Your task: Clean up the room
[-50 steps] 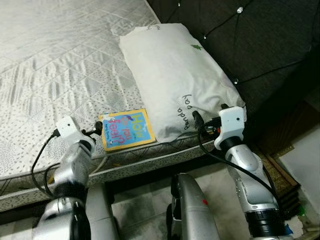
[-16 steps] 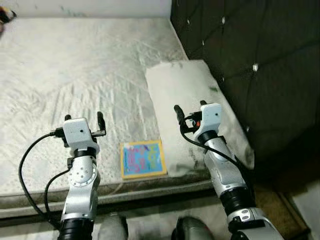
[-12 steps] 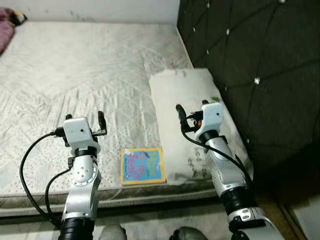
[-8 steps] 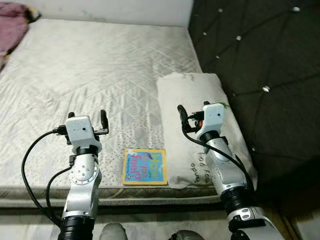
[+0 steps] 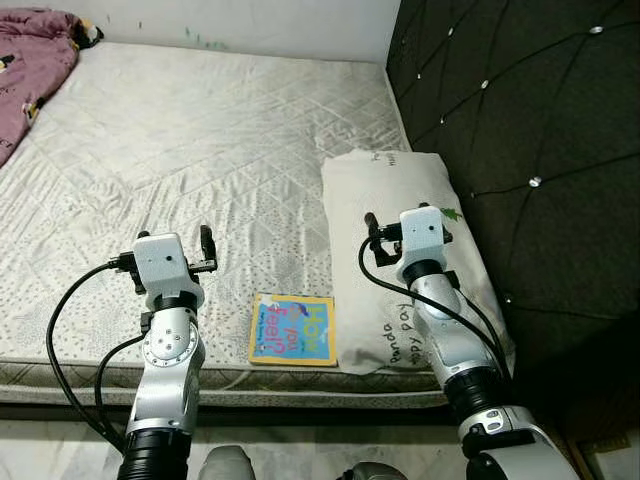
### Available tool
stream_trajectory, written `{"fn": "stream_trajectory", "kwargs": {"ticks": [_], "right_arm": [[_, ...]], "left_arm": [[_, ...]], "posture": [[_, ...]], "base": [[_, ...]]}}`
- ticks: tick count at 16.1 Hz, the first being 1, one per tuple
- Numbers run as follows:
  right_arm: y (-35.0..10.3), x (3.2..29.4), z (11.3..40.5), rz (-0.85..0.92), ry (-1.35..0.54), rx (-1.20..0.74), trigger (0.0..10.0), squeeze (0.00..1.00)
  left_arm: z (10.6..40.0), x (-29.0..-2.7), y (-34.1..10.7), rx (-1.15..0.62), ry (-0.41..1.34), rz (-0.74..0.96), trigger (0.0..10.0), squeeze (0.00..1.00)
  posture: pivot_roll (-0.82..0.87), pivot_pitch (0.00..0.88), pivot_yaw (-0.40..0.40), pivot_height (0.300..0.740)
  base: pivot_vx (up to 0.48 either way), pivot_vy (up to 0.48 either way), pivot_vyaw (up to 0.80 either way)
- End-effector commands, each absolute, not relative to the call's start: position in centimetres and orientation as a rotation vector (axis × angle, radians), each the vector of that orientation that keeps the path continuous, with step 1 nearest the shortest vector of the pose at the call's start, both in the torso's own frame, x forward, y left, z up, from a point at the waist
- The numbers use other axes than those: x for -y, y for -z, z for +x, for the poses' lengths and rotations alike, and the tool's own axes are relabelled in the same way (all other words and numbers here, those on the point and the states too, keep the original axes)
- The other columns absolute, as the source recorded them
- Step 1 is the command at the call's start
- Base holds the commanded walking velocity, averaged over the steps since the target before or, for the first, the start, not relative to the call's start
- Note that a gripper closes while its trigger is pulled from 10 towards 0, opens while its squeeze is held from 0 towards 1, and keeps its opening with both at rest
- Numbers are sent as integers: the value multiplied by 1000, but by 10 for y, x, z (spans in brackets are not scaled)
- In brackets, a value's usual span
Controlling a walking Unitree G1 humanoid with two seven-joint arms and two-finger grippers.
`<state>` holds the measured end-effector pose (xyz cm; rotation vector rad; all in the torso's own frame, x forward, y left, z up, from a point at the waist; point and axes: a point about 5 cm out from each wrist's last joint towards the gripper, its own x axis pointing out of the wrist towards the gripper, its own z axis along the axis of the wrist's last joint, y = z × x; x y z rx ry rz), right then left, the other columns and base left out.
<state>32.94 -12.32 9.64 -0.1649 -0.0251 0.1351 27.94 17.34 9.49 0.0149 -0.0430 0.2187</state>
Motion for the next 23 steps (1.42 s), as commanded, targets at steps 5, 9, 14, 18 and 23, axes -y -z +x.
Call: {"fn": "stream_trajectory", "kwargs": {"ticks": [5, 9, 14, 18, 23], "right_arm": [[-97, 125, 326, -147, -135, 35, 10000, 0], [-89, 125, 320, -132, -161, -3, 10000, 0], [-85, 129, 314, -138, -141, -21, 10000, 0], [-85, 132, 312, -187, -148, -29, 10000, 0], [-84, 124, 308, -182, -222, -44, 10000, 0]], "left_arm": [[277, -167, -93, 29, -199, -5, 10000, 0], [271, -164, -89, 12, -183, -43, 10000, 0], [268, -159, -87, -6, -160, -64, 10000, 0], [267, -157, -86, -19, -157, -86, 10000, 0], [268, -156, -86, -20, -154, -87, 10000, 0]], "posture": [[4, 0, -60, 740], [-1, 0, -60, 740], [-12, 15, -58, 740], [-19, 18, -60, 740], [-18, 10, -63, 740]], "base": [[0, 0, 0], [0, 0, 0], [0, 337, 0], [0, 411, 0], [0, 450, 0]]}}
